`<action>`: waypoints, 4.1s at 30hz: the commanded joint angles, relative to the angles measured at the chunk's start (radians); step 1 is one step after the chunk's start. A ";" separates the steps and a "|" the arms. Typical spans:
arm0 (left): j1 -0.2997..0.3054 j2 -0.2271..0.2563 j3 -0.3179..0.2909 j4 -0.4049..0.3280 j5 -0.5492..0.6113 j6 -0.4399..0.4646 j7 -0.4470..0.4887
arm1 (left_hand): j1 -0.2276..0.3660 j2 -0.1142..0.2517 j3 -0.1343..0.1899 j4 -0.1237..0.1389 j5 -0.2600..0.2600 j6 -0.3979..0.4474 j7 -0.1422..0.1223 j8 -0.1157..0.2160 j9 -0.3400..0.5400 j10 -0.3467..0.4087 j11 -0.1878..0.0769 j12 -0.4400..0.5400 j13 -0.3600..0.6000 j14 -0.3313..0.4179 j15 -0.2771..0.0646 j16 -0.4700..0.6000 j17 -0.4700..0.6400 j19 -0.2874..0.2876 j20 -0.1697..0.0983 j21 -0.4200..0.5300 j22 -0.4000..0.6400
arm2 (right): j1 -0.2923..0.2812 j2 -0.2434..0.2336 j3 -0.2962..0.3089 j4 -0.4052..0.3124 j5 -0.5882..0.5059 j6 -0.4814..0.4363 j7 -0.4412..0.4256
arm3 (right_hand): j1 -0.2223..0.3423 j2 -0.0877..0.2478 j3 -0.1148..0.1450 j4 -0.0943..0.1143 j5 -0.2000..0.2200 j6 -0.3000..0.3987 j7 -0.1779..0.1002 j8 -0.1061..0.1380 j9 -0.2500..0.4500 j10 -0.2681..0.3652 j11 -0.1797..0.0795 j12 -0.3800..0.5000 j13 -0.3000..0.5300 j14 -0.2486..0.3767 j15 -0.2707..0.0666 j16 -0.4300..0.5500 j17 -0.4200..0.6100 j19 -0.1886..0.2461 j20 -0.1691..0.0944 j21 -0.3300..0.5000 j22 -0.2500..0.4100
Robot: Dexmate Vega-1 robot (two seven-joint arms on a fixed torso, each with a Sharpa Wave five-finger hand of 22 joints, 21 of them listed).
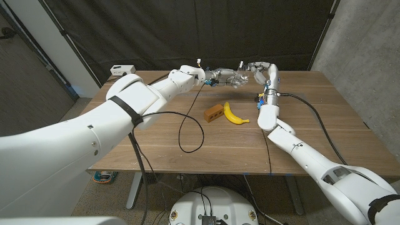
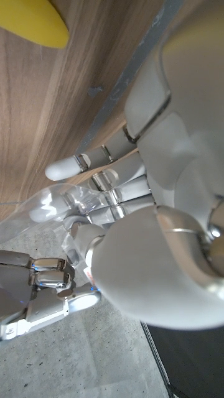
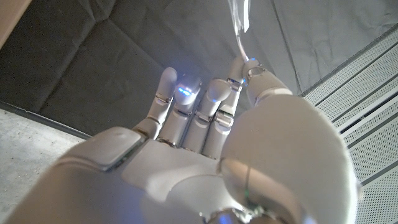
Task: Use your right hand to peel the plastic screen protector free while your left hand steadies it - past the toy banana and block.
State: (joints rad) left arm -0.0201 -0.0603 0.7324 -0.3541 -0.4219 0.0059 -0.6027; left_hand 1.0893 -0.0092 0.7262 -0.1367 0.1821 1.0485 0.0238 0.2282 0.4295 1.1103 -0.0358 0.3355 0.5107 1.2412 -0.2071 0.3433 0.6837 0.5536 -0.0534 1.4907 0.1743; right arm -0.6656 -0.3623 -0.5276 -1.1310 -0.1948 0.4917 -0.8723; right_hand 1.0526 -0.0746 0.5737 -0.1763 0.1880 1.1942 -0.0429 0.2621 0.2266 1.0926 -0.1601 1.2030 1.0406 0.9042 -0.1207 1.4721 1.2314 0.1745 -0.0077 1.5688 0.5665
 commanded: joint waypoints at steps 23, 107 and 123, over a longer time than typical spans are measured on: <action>0.016 0.012 0.005 -0.076 -0.016 0.088 0.093 | 0.008 0.006 0.004 0.001 0.004 0.072 0.061 0.004 0.004 0.116 -0.091 -0.004 0.004 0.008 -0.008 -0.007 -0.001 -0.002 -0.108 0.006 0.003 | 0.124 0.180 0.192 0.343 -0.686 -0.006 -0.245 | 0.068 -0.018 0.045 0.004 0.051 0.089 -0.003 0.026 -0.001 0.023 -0.008 0.108 0.167 0.015 -0.094 0.025 0.006 -0.014 -0.036 0.010 0.030; 0.002 0.015 0.014 -0.076 -0.019 0.089 -0.078 | 0.007 0.008 0.002 0.002 0.005 0.071 0.067 -0.001 0.012 0.119 -0.088 -0.014 0.012 0.008 -0.005 -0.011 0.001 0.000 -0.109 0.005 0.002 | -0.003 0.205 0.406 0.166 -1.263 -0.241 -0.245 | 0.043 -0.043 0.093 0.005 0.161 0.095 -0.002 0.027 0.015 -0.003 -0.016 0.226 0.185 0.000 -0.094 0.046 0.006 -0.021 -0.057 0.009 0.066; 0.004 0.009 0.015 -0.076 -0.016 0.099 0.003 | 0.009 0.009 0.003 0.000 0.006 0.070 0.063 -0.002 0.013 0.117 -0.088 -0.014 0.018 0.009 -0.006 -0.010 0.004 0.001 -0.108 0.005 0.002 | -0.058 0.217 0.455 0.090 -1.242 -0.203 -0.245 | 0.034 -0.046 0.099 0.006 0.175 0.099 -0.006 0.032 0.021 -0.007 -0.013 0.236 0.184 -0.002 -0.094 0.046 0.005 -0.019 -0.057 0.009 0.071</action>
State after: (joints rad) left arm -0.0167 -0.0479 0.7461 -0.4313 -0.4418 0.0969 -0.6505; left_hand 1.0904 -0.0077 0.7250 -0.1356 0.1899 1.0470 0.0255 0.2226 0.4379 1.1185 -0.0302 0.3192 0.5223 1.2500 -0.2090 0.3357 0.6855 0.5537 -0.0533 1.4907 0.1743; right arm -0.6899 -0.1532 -0.1052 -0.9949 -1.4551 0.2460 -1.1144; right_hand 1.0883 -0.1220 0.6437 -0.1642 0.3482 1.2578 -0.0247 0.2908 0.2355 1.1009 -0.1505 1.4351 1.2217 0.9062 -0.1211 1.5097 1.2334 0.1601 -0.0392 1.5714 0.6328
